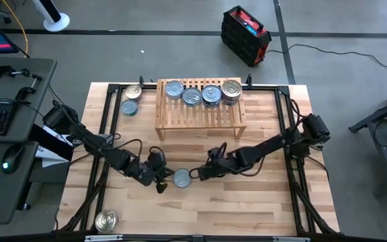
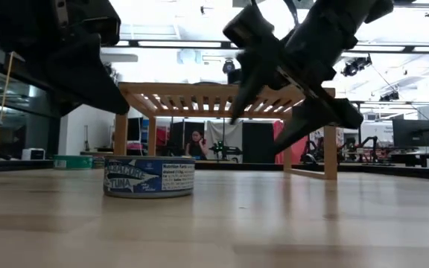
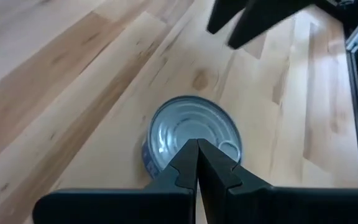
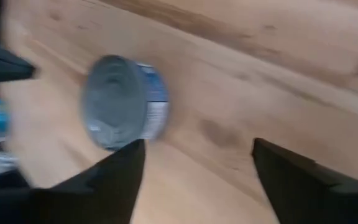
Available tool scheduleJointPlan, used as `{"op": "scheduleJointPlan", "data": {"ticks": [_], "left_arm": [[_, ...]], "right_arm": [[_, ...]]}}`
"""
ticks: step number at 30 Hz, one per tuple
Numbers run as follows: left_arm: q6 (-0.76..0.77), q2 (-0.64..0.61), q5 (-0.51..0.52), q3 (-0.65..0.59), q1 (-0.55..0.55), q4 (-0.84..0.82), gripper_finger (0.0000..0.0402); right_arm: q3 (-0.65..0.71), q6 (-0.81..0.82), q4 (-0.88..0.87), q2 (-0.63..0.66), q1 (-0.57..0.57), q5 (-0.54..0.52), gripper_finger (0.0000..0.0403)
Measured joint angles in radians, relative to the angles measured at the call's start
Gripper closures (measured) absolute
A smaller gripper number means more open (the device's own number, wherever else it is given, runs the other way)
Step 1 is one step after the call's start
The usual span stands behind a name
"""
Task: Stack canned seafood by type on shelf
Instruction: Stack the blue tuna can on the stacked blue tuna cans on the shelf
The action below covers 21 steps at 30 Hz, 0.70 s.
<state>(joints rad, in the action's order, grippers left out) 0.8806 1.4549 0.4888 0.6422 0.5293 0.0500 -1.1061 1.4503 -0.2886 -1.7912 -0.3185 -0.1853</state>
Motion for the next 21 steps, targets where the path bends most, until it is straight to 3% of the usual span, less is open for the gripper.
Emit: {"op": "scheduleJointPlan", "data": {"ticks": [3,7,8,14,21], "left_arm": [[-0.049,0.000,-0.001,0.001,0.000,-0.007,0.0402],[-0.164,0.000,-0.049,0.000,-0.005,-0.013,0.0402],[-0.209,0.001,-0.059,0.000,-0.007,-0.012,0.0402],[-0.510,0.001,-0.070,0.000,-0.008,-0.016,0.0402],[-0.562,0.025,-0.134,0.001,-0.007,-0.006,0.0401]], "right_arm": [[-0.010,-0.034,-0.036,0.000,0.009,-0.002,0.0216],[-0.011,-0.072,-0.021,-0.016,0.013,-0.008,0.0367],[-0.011,-0.086,-0.012,-0.023,0.013,-0.006,0.0384],[-0.011,-0.081,0.128,-0.095,0.018,0.074,0.0399],[-0.011,-0.041,0.222,-0.140,0.018,0.083,0.0401]]}}
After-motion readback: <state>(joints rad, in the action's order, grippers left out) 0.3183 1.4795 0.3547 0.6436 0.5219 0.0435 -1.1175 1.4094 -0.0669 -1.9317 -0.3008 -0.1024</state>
